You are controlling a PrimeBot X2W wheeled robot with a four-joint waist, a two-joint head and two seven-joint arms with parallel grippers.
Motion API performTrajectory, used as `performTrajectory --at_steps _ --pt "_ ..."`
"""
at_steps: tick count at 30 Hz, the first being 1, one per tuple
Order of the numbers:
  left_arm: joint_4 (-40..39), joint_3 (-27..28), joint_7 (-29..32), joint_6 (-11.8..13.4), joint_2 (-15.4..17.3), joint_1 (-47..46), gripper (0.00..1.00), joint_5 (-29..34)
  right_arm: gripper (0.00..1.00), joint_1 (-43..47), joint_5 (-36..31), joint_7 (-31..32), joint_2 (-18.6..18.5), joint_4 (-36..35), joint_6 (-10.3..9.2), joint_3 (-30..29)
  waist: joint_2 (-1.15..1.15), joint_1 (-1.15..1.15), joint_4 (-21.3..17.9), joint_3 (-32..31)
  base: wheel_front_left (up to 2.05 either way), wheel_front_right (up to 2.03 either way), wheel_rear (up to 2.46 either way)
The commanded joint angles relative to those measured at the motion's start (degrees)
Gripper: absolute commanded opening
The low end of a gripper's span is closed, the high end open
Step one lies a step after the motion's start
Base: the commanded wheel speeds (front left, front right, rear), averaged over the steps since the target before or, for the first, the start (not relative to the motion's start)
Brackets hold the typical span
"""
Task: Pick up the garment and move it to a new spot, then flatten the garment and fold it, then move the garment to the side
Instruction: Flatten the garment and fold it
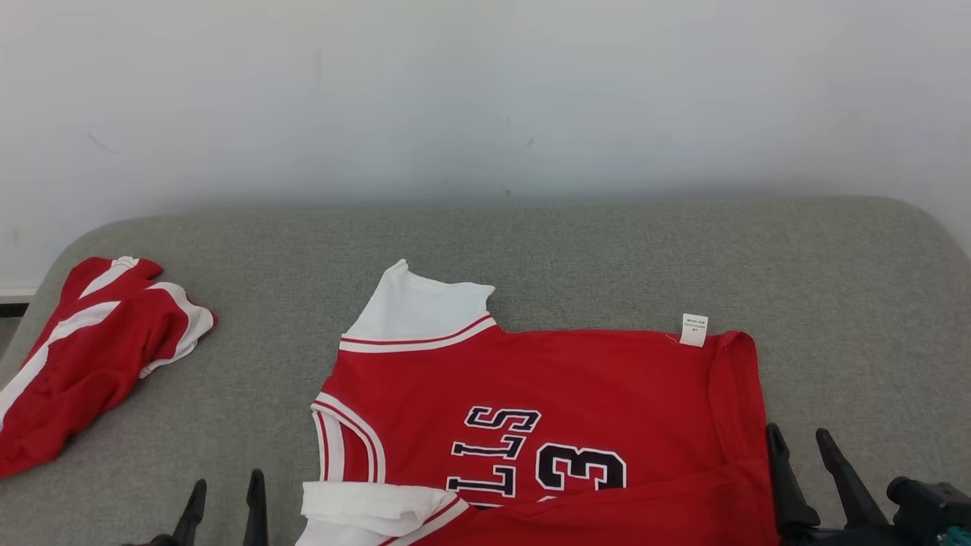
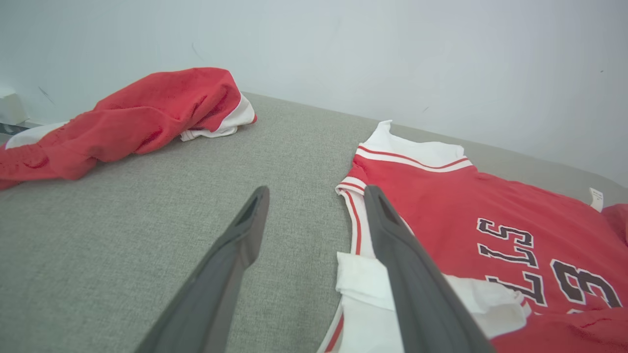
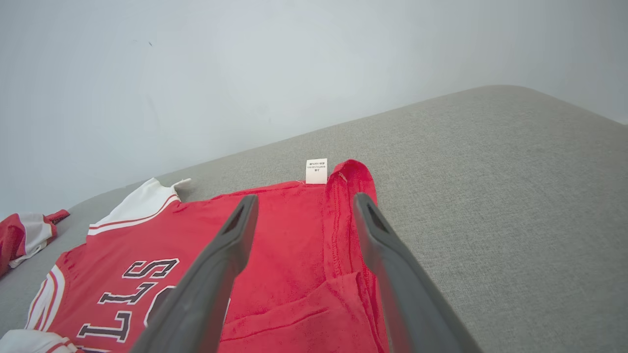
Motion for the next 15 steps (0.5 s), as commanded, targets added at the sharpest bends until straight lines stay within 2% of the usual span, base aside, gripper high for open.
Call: performTrajectory --at_steps 1,8,15 --pt "-0.64 0.55 -0.15 -0.1 -0.09 -0.91 1.0 0.94 1.0 -0.33 -0.46 -1.09 0.05 -0.31 -0.16 -0.07 0.0 0.0 -0.01 0.05 0.0 0.0 0.0" --pt "-6.0 2.84 -0.17 -0.64 0.22 -2.52 1.0 7.37 1.0 -1.46 -3.24 -7.33 -0.33 -1.59 -0.16 1.07 0.0 0.0 -0.07 0.43 0.0 0.0 0.0" --pt "-8.42 4.12 -0.17 -2.08 -0.22 -1.85 1.0 10.77 1.0 -1.41 -5.55 -8.95 0.68 -1.87 -0.16 0.82 0.0 0.0 -0.6 1.04 0.0 0.0 0.0"
